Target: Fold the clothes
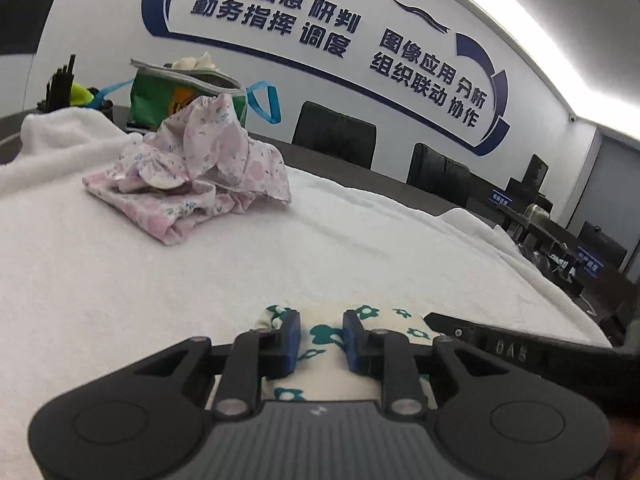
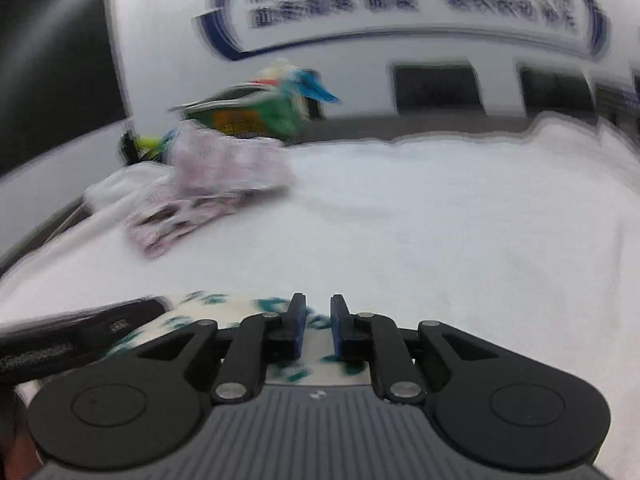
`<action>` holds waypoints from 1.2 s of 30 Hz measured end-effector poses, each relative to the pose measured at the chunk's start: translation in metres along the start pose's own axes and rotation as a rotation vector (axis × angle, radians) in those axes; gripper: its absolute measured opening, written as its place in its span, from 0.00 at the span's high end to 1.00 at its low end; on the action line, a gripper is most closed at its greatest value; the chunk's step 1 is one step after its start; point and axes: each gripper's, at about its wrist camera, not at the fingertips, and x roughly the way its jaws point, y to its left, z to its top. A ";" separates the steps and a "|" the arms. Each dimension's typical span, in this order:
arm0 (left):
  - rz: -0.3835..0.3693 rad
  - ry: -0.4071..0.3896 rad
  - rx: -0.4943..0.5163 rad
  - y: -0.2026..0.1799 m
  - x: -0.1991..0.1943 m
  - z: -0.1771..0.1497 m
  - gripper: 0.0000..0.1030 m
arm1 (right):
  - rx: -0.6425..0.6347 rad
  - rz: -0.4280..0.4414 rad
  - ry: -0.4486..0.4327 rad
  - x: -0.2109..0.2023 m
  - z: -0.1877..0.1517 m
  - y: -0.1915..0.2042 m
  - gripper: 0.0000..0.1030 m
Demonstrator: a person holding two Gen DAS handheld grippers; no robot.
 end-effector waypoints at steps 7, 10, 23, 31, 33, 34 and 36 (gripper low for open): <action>-0.016 -0.001 -0.021 0.004 0.000 0.002 0.78 | 0.130 -0.040 -0.136 -0.046 0.002 -0.026 0.87; -0.025 -0.002 -0.035 0.007 -0.001 0.003 0.78 | -0.036 0.047 -0.141 -0.058 -0.005 0.006 0.87; -0.066 -0.127 -0.167 0.024 -0.054 0.025 0.79 | -0.196 0.105 -0.176 -0.067 -0.011 0.048 0.76; -0.093 0.008 -0.169 0.029 -0.043 0.006 0.40 | -0.224 0.080 -0.152 -0.068 -0.015 0.040 0.47; -0.152 -0.017 -0.135 0.040 -0.061 0.011 0.09 | -0.231 0.075 -0.173 -0.085 -0.014 0.027 0.38; -0.191 -0.028 -0.095 0.045 -0.067 0.013 0.07 | -0.238 0.081 -0.167 -0.092 -0.015 0.020 0.35; -0.253 0.022 0.007 0.050 -0.069 0.017 0.07 | -0.223 0.141 -0.111 -0.103 -0.018 -0.002 0.33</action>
